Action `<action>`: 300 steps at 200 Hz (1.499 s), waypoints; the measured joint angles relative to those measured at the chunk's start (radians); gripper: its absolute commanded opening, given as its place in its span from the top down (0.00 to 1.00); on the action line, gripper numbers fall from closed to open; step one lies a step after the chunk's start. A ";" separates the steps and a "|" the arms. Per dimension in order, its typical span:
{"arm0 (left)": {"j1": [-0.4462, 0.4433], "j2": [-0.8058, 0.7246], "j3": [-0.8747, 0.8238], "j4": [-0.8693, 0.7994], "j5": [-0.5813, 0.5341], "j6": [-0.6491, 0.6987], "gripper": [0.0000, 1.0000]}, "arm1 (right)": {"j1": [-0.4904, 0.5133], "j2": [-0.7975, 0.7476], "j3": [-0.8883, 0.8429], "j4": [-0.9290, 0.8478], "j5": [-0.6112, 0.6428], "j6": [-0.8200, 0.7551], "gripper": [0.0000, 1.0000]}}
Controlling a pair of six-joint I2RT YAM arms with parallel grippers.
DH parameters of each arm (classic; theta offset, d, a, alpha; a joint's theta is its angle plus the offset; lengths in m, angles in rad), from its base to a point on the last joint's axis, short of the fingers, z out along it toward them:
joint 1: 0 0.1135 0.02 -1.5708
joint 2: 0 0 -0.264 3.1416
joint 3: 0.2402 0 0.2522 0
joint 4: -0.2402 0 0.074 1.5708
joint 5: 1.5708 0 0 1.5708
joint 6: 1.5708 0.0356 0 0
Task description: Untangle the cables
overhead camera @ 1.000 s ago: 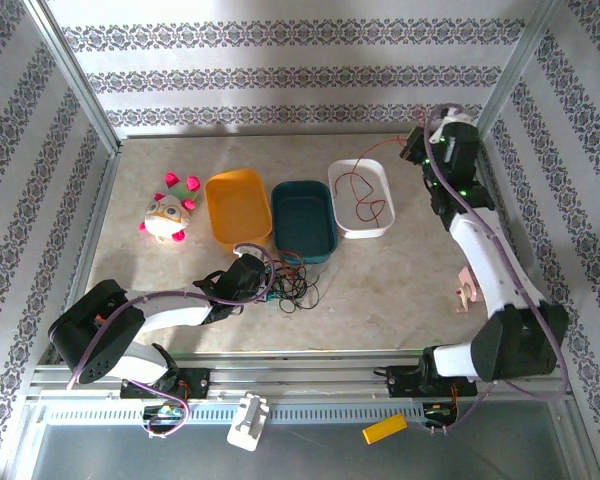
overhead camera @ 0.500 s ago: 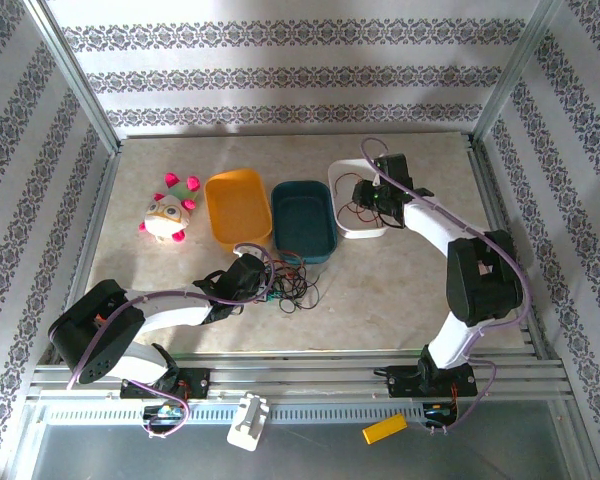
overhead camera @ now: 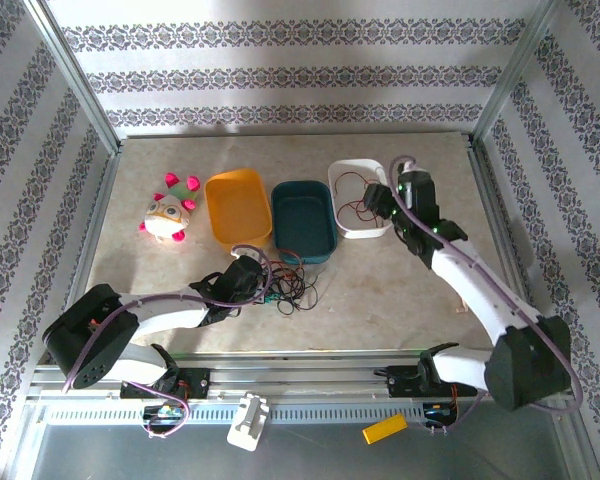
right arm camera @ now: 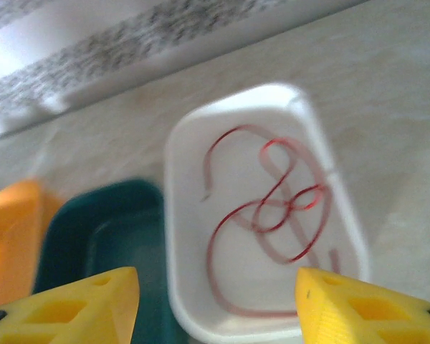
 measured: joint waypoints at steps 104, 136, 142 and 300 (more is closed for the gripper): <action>0.000 0.014 0.006 0.010 0.003 0.002 1.00 | 0.435 0.152 -0.238 0.151 -0.212 0.068 0.46; -0.001 0.026 0.013 0.010 0.011 0.014 1.00 | 0.460 0.229 -0.218 0.185 -0.146 0.096 0.49; -0.001 0.026 0.013 0.010 0.011 0.018 1.00 | 0.460 0.239 -0.211 0.185 -0.130 0.099 0.49; -0.033 0.029 0.027 -0.001 0.105 0.114 1.00 | 0.481 0.396 -0.117 0.215 -0.007 0.162 1.00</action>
